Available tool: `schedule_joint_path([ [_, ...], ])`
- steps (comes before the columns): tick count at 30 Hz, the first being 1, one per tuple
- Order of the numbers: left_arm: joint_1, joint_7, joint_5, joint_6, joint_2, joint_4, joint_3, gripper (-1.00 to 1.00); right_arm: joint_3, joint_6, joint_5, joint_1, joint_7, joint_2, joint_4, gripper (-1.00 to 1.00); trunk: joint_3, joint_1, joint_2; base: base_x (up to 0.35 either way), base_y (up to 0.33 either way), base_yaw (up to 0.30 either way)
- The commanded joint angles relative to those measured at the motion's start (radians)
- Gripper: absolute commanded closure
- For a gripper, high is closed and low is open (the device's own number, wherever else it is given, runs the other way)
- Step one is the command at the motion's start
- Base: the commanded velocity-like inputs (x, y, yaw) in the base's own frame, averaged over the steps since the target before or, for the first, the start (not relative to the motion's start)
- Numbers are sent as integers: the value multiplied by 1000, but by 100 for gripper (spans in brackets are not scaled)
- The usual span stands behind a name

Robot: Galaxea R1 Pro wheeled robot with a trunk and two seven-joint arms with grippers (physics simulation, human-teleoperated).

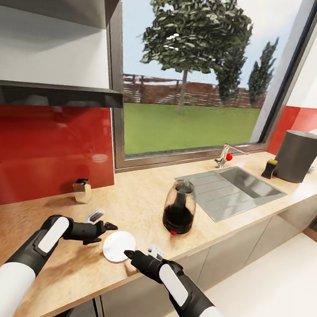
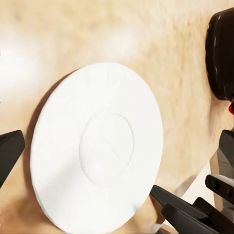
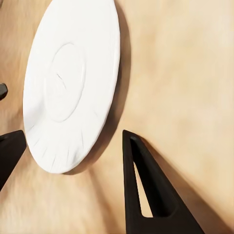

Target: Set up a coffee station on the kitchen countertop: keep the coffee maker on the countertop, move the bottle of coffee from the kitchen shelf to the counter next to the coffee maker, place a paper coffee filter on top of the coffee maker, put the saucer next to the coffee maker with the coffee cup on the saucer, and place the electric kettle next to the coffee maker.

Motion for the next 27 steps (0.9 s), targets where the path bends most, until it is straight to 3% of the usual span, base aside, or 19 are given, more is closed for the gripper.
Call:
schedule_joint_path([
  [1, -1, -6, -10, 1, -1, 0, -2, -100, 2, 5, 4, -1, -7, 0, 52, -100, -2, 1, -2, 0, 0, 0],
  [11, -2, 0, -10, -4, -14, 101, -4, -100, 2, 6, 4, -1, -7, 0, 52, -100, -2, 1, -2, 0, 0, 0],
  [27, -4, 0, -5, -4, -14, 99, 2, -100, 3, 6, 4, -1, -7, 0, 53, -100, -2, 1, -2, 0, 0, 0],
])
